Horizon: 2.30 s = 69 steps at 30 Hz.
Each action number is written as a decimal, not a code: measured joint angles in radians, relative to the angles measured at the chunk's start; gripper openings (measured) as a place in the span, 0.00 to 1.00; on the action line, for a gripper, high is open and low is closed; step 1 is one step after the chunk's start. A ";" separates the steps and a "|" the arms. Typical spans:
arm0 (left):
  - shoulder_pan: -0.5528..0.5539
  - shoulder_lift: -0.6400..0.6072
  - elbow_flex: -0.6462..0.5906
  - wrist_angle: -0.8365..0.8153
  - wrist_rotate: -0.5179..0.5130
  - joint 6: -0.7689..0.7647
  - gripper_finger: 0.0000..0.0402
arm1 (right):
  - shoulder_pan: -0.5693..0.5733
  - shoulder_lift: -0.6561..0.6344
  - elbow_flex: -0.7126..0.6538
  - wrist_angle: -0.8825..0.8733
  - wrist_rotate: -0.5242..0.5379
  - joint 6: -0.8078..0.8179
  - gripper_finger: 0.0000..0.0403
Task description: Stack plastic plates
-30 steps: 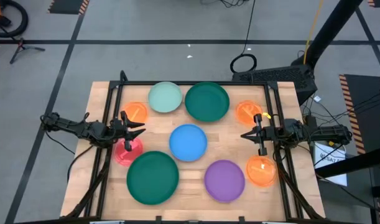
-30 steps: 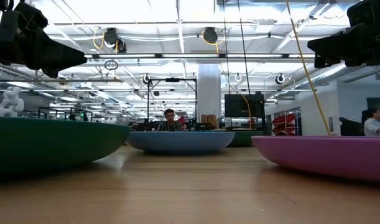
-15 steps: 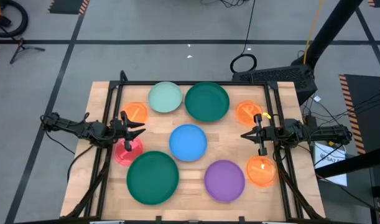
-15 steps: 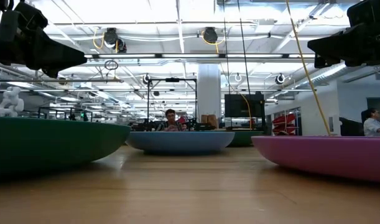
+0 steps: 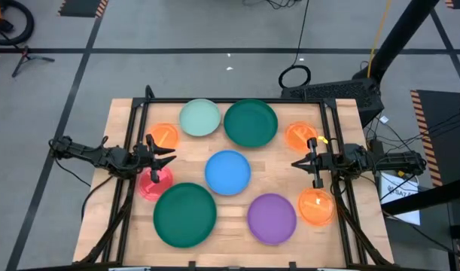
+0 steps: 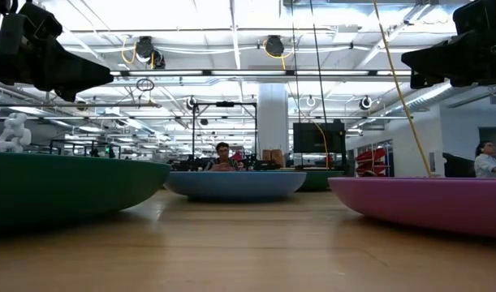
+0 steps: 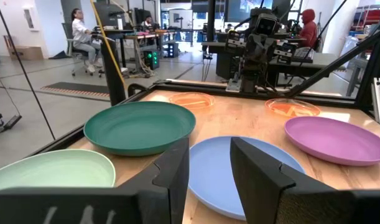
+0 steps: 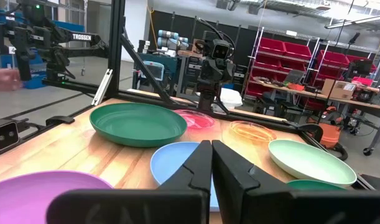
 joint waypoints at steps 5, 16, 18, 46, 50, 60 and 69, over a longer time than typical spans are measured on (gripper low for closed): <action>0.000 0.000 0.000 0.000 0.000 0.014 0.30 | 0.000 0.000 0.000 0.000 0.000 0.000 0.02; 0.000 0.000 0.000 0.001 0.000 0.076 0.30 | 0.000 0.000 0.000 0.000 0.000 0.000 0.02; 0.000 0.000 0.000 0.005 0.000 0.036 0.30 | 0.000 0.000 0.000 0.000 0.000 0.000 0.02; 0.000 0.000 0.000 0.313 -0.002 -0.187 0.30 | 0.000 0.003 0.000 0.111 0.092 0.286 0.02; 0.008 0.000 0.001 0.365 -0.002 -0.114 0.30 | 0.000 0.034 0.011 0.171 0.248 0.337 0.02; 0.112 0.000 0.001 0.407 -0.005 0.092 0.30 | -0.029 0.268 0.170 0.157 0.445 0.336 0.02; 0.233 0.000 0.001 0.505 -0.004 0.182 0.30 | -0.029 0.573 0.332 0.162 0.442 0.393 0.02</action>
